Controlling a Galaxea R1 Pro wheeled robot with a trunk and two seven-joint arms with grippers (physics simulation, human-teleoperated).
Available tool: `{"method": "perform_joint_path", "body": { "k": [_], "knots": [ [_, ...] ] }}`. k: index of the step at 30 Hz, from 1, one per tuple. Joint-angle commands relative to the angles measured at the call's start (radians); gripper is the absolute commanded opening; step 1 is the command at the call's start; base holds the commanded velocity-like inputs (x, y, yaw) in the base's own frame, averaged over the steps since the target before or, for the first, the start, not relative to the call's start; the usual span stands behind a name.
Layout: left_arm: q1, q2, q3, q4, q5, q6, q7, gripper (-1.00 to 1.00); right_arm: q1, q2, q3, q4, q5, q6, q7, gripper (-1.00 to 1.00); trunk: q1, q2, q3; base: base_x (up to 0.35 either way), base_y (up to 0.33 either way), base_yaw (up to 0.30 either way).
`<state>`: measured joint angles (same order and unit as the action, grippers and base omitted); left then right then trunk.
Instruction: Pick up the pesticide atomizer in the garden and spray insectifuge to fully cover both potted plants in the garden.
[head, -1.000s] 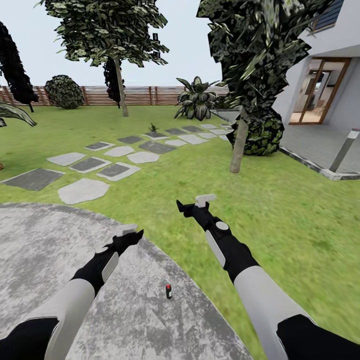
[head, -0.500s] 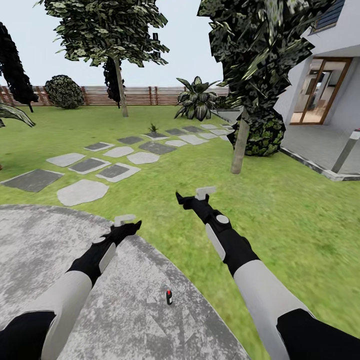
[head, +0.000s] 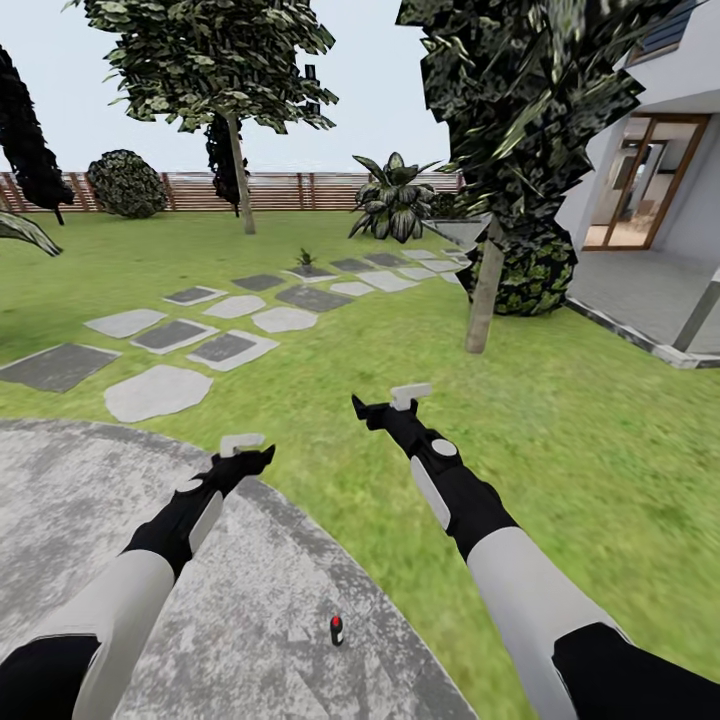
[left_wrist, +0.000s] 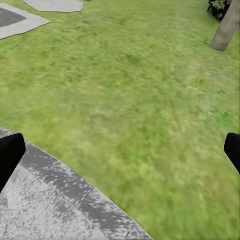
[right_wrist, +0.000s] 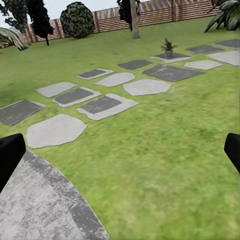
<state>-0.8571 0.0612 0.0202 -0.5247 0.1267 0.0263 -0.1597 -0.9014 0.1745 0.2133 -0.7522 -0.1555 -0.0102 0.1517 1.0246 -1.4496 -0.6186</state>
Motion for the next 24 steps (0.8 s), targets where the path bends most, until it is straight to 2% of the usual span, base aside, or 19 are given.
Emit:
{"method": "perform_joint_path", "body": {
  "k": [1,9,10,12,16,19,21,24],
  "knots": [
    [0.000,0.000,0.002,0.000,0.010,0.003,-0.006,1.00,0.001,0.000,0.000,0.003,-0.010,-0.001,0.003,1.00,0.000,0.000,-0.001,0.247,0.000,0.000],
    [0.000,0.000,0.003,0.000,0.010,0.003,-0.006,1.00,0.013,0.000,0.000,0.048,-0.007,-0.014,0.005,1.00,0.000,0.000,-0.001,0.224,0.000,0.000],
    [0.000,0.000,0.003,0.000,0.010,0.002,-0.006,1.00,0.013,0.000,0.000,0.117,-0.006,-0.026,0.003,1.00,0.000,0.000,-0.001,0.067,0.000,0.000],
    [0.003,0.001,0.003,0.000,0.009,0.001,-0.005,1.00,0.013,0.000,0.000,0.122,-0.004,-0.039,0.000,1.00,0.000,0.000,-0.001,0.044,0.000,0.000],
    [0.040,0.003,0.005,0.000,0.009,-0.010,-0.005,1.00,0.013,0.000,-0.001,0.165,-0.001,-0.070,-0.004,1.00,0.000,0.000,-0.001,0.014,0.000,0.000],
    [0.084,0.016,0.006,0.000,0.009,-0.018,-0.001,1.00,0.013,0.000,-0.002,0.259,-0.003,-0.126,-0.005,1.00,0.000,0.000,-0.001,0.003,0.000,0.000],
    [0.127,0.037,0.007,0.000,0.011,-0.049,0.001,1.00,0.014,0.000,-0.003,0.351,-0.004,-0.221,-0.010,1.00,0.000,0.000,-0.001,0.001,0.000,0.000],
    [0.200,0.050,0.008,0.007,0.010,-0.124,0.002,1.00,0.014,-0.034,-0.003,0.481,-0.004,-0.319,-0.058,1.00,0.000,0.000,-0.001,0.000,0.000,0.000]
  ]
}}
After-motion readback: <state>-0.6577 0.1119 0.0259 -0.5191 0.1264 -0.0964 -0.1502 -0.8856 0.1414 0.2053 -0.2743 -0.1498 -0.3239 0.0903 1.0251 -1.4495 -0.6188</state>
